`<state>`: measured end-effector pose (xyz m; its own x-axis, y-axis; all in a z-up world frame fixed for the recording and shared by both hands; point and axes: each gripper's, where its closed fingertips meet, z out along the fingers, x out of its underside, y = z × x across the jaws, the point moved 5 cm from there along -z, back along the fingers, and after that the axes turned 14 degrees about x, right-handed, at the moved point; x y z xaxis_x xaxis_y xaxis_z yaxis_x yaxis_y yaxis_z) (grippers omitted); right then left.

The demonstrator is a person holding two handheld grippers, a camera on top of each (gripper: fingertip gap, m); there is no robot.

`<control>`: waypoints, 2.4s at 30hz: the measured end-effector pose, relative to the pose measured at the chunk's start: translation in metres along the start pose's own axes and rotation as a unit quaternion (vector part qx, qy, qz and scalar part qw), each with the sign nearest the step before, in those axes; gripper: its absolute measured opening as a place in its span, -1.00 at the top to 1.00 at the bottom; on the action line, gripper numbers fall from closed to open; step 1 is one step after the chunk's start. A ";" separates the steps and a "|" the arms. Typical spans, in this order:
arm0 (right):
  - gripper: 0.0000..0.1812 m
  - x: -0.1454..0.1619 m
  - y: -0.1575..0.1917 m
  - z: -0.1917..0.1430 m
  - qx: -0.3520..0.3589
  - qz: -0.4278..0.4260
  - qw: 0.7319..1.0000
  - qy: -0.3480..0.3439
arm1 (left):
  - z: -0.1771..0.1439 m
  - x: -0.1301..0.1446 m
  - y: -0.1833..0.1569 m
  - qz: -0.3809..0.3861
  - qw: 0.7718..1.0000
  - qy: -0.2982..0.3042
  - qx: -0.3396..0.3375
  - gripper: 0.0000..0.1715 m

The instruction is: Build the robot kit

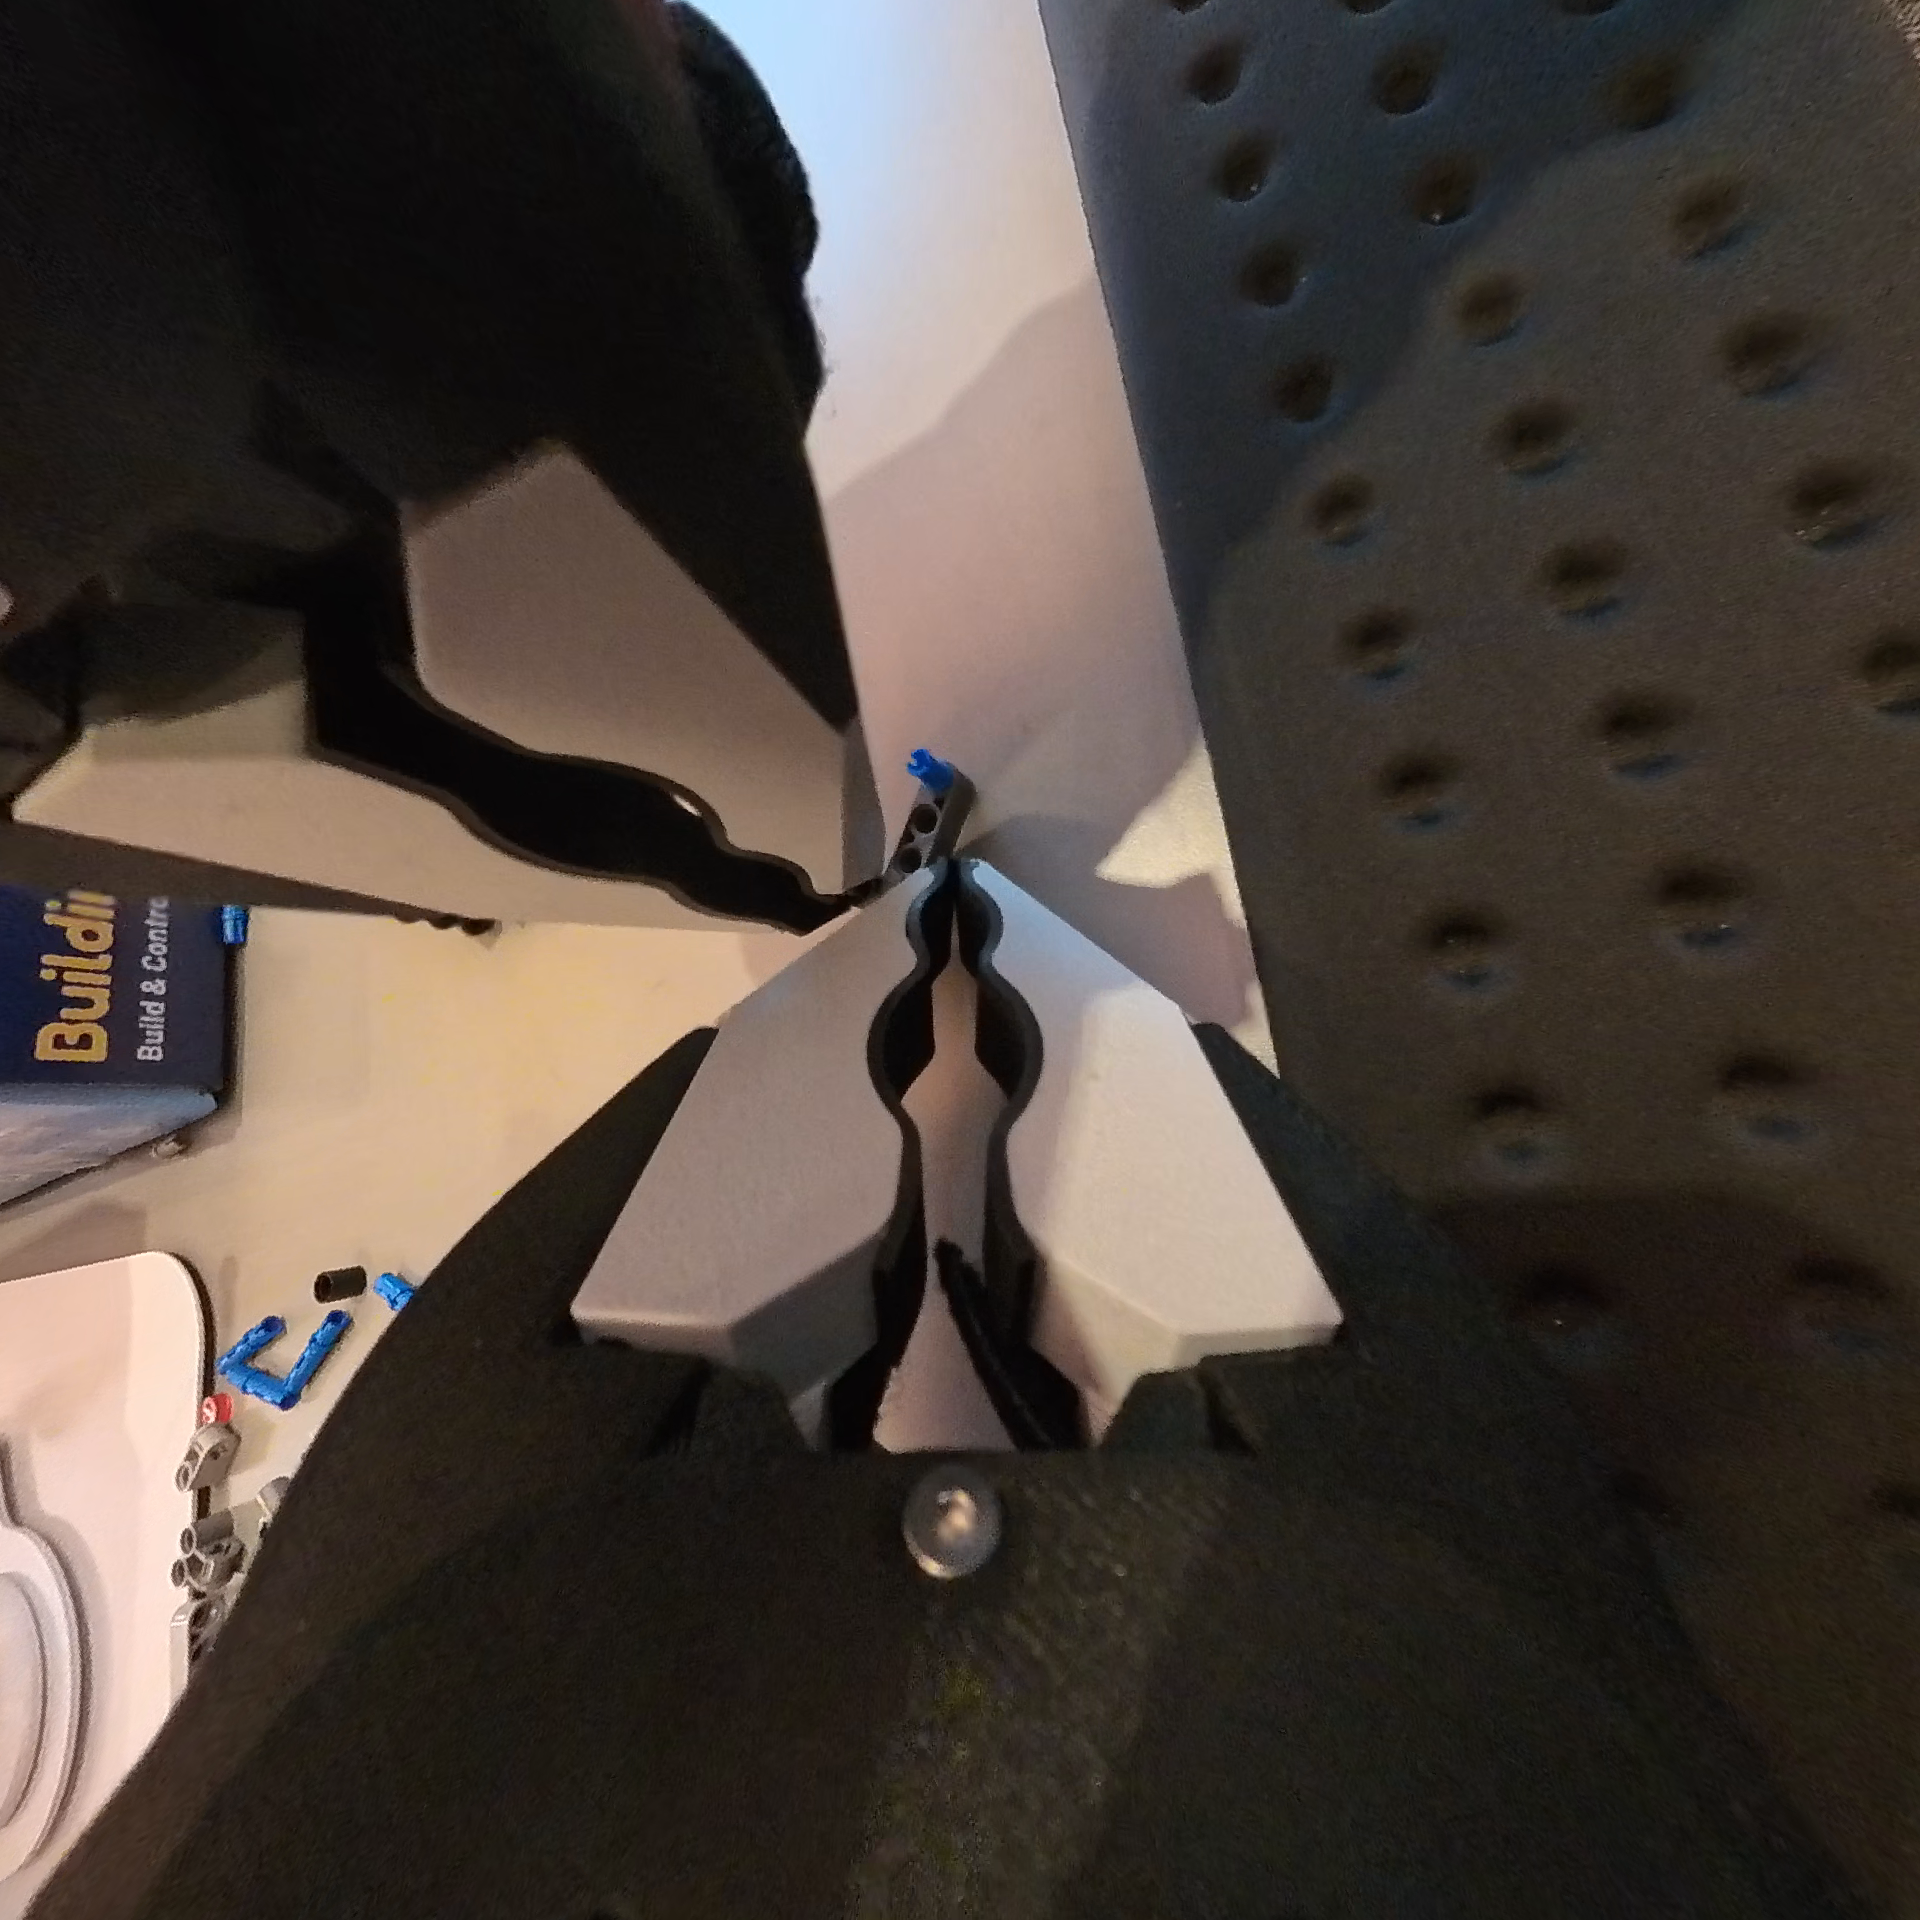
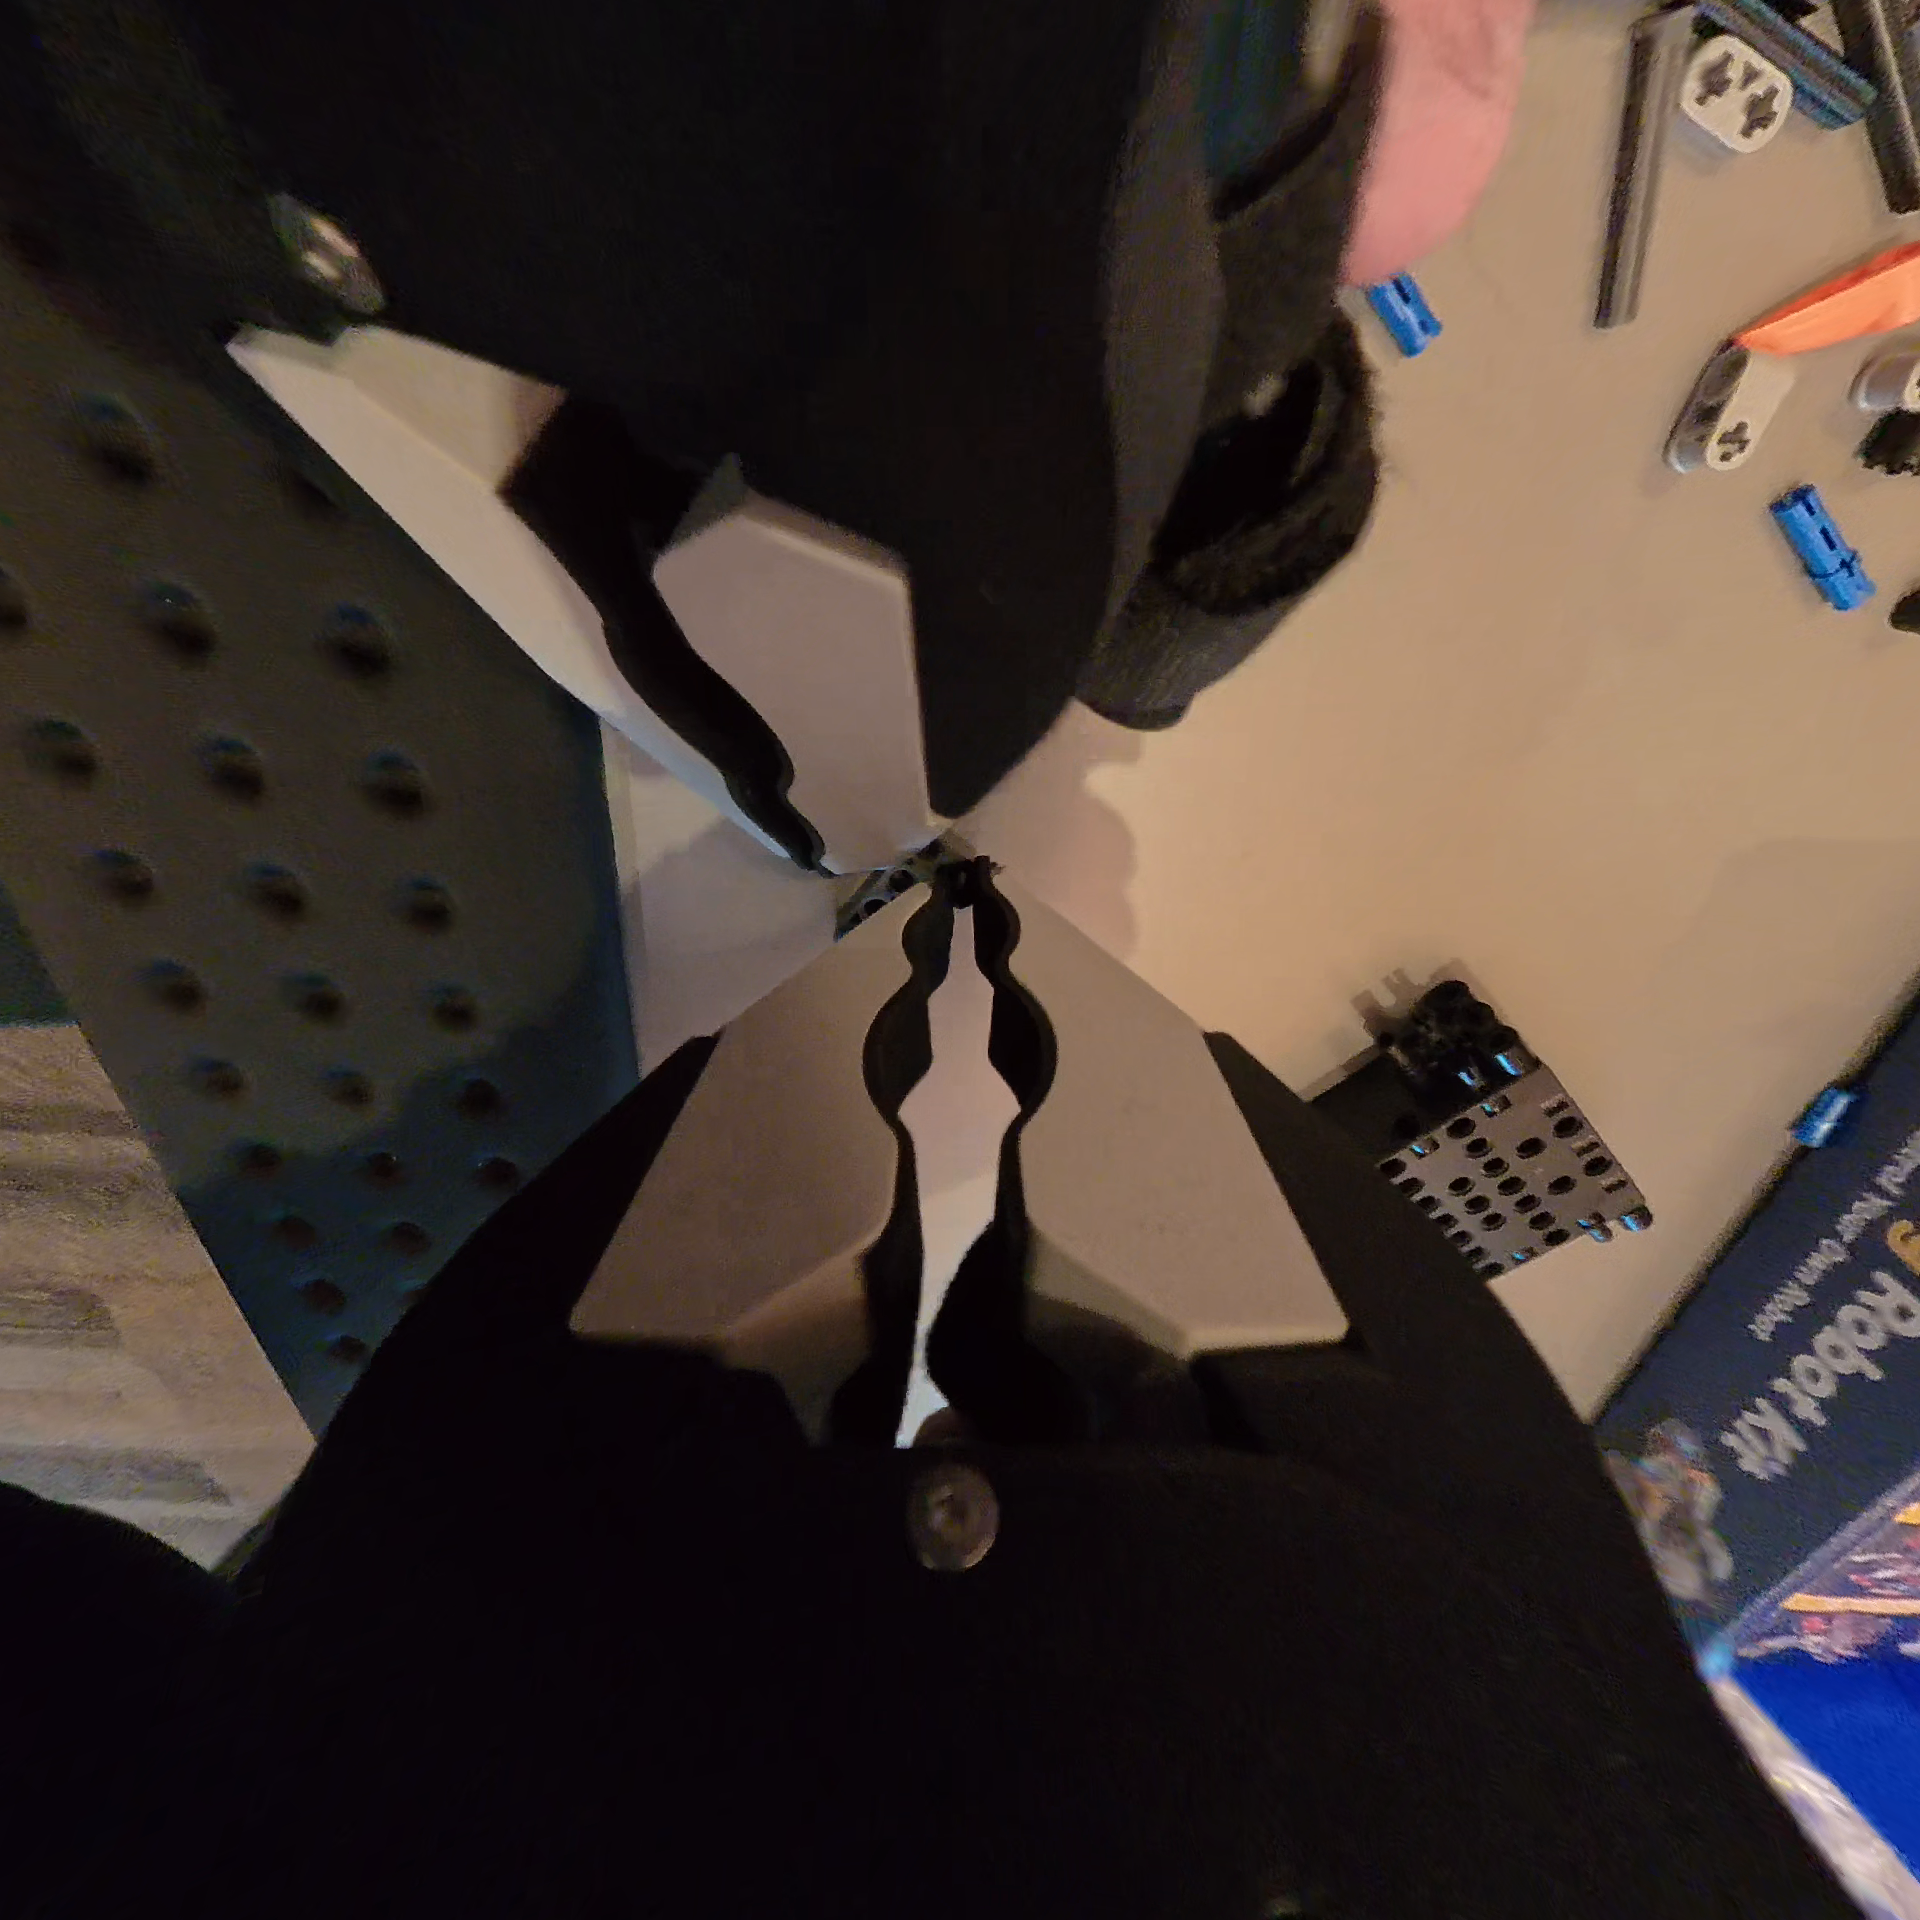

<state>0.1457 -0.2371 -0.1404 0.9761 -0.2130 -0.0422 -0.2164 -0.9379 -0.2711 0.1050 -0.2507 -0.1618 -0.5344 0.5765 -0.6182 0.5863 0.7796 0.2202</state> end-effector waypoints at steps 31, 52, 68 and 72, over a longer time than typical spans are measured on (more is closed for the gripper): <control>0.78 0.013 -0.006 -0.006 -0.028 0.190 0.970 -0.151 | -0.023 0.009 0.004 -0.015 1.000 0.006 0.008 0.86; 0.81 -0.006 -0.017 -0.061 0.071 0.187 0.926 -0.320 | -0.056 0.007 0.032 -0.144 0.972 -0.174 0.070 0.84; 0.90 -0.005 -0.012 -0.059 0.073 0.247 0.897 -0.360 | -0.090 -0.014 0.034 -0.063 0.968 -0.241 0.016 0.84; 0.91 -0.005 -0.014 -0.065 0.082 0.256 0.886 -0.377 | -0.095 -0.015 0.035 -0.063 0.965 -0.253 0.014 0.84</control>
<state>0.1429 -0.2405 -0.0740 0.4994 -0.2977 -0.8136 -0.6894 -0.7053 -0.1651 0.0761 -0.2090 -0.0728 -0.2405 0.2781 -0.9300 0.5559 0.8249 0.1029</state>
